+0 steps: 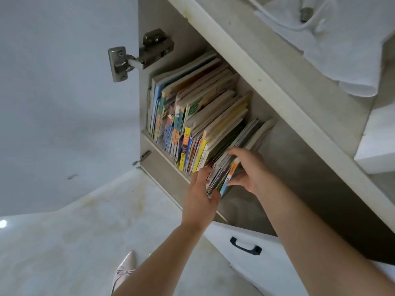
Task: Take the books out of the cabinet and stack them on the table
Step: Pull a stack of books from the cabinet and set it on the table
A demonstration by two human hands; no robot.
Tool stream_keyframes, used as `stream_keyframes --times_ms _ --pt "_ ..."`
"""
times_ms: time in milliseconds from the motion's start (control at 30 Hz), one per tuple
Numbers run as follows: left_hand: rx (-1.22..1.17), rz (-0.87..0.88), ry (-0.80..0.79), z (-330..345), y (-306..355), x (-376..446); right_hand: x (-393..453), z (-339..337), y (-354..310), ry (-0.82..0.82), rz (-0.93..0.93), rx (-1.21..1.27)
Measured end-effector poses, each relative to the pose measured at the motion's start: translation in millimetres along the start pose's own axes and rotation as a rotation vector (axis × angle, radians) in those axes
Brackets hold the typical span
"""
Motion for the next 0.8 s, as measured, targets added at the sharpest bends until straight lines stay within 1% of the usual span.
stream_keyframes --times_ms 133,267,433,533,633,800 --pt "0.005 0.059 0.029 13.5 -3.5 -7.2 -11.2 -12.5 10.4 0.072 -0.028 0.062" --pt "0.044 0.088 0.003 22.8 -5.7 -14.1 -23.7 -23.4 11.3 0.115 -0.043 0.098" --pt "0.095 0.052 -0.068 33.8 -7.1 -19.0 -32.0 -35.2 19.4 0.166 -0.027 0.147" --pt "0.111 0.034 -0.083 43.8 -9.2 -14.2 -34.9 -35.5 21.4 0.18 -0.032 0.171" --pt "0.113 0.066 -0.071 53.4 -11.7 -0.4 -36.5 -34.7 20.8 0.177 -0.062 0.128" --pt "0.128 0.112 0.026 60.4 -13.2 15.2 -35.9 -33.0 21.3 0.176 -0.099 0.004"
Point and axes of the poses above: each hand's wrist, its own x-axis towards the middle knuckle, its own z-axis out of the palm, y = z × x, the point moved 4 cm from there along x, towards the middle knuckle, and after that the axes turned 4 degrees about -z, right-handed, at the moved point
